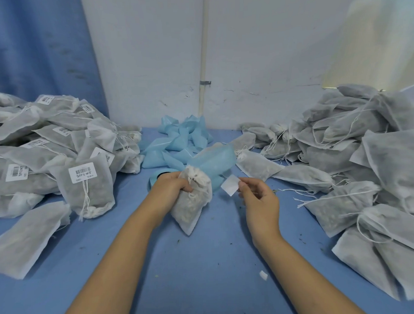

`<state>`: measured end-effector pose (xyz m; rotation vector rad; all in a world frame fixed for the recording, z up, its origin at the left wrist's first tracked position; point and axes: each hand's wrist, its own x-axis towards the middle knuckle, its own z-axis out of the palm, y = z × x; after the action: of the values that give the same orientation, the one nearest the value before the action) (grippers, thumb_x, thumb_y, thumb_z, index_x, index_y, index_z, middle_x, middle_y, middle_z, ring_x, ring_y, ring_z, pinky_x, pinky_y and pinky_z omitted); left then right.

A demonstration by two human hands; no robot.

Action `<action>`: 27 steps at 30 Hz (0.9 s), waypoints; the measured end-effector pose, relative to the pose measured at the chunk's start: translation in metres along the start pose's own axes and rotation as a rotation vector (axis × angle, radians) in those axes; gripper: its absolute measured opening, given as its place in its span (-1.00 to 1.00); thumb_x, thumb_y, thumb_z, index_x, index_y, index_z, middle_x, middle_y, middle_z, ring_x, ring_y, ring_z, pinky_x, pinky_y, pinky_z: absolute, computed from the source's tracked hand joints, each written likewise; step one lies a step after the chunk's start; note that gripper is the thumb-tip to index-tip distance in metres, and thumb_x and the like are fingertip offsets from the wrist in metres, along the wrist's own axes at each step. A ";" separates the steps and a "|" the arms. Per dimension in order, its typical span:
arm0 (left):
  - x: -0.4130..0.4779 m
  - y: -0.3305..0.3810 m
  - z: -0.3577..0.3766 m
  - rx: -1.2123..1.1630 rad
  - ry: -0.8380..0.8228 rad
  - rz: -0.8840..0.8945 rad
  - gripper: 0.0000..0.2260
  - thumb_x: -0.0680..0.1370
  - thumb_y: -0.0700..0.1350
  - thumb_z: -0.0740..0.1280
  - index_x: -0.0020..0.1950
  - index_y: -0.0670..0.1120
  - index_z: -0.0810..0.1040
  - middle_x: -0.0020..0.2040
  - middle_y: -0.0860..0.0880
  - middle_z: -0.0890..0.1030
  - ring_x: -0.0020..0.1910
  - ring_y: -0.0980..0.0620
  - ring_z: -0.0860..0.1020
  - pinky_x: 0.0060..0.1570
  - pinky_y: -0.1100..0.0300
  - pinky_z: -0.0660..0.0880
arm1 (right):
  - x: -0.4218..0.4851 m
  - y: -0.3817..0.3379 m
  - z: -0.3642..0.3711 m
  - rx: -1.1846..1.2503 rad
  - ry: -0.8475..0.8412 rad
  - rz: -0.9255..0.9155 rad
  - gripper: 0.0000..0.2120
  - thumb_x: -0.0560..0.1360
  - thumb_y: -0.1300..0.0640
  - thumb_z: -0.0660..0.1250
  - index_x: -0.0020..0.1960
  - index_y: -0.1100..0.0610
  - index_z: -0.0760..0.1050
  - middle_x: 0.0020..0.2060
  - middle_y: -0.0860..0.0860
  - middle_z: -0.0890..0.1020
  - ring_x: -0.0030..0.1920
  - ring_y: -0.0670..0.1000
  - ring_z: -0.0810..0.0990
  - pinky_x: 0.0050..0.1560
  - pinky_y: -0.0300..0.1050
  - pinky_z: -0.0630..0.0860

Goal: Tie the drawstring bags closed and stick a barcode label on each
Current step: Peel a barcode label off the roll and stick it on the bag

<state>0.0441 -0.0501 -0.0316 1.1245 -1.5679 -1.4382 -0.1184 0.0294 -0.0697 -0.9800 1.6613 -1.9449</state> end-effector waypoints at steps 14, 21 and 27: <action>0.002 -0.005 0.019 -0.092 0.095 0.193 -0.77 0.52 -0.30 0.31 0.05 0.02 0.52 -0.08 0.11 0.61 -0.16 0.21 0.55 -0.31 0.49 0.43 | -0.011 -0.016 0.007 0.205 -0.031 -0.007 -0.79 0.48 0.26 0.39 -0.14 -0.04 0.66 -0.19 -0.15 0.71 -0.14 -0.22 0.62 -0.17 -0.44 0.44; 0.000 -0.005 0.021 -0.067 0.087 0.228 -0.77 0.52 -0.29 0.31 0.01 0.04 0.52 -0.06 0.07 0.61 -0.13 0.19 0.56 -0.27 0.46 0.45 | -0.013 -0.018 0.007 0.304 -0.142 0.007 -0.68 0.50 0.40 0.29 0.10 0.04 0.56 -0.35 -0.05 0.54 -0.25 -0.13 0.50 0.07 -0.19 0.43; -0.002 -0.006 0.023 -0.056 0.060 0.262 -0.74 0.52 -0.29 0.32 0.11 0.03 0.52 -0.02 0.09 0.62 -0.11 0.23 0.56 -0.26 0.52 0.42 | -0.017 -0.018 0.011 0.317 -0.311 -0.049 -0.57 0.48 0.43 0.28 0.21 0.01 0.52 -0.36 -0.02 0.52 -0.23 -0.08 0.50 0.08 -0.12 0.43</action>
<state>0.0246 -0.0403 -0.0402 0.8844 -1.5587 -1.2539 -0.0966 0.0371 -0.0559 -1.1335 1.1294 -1.8950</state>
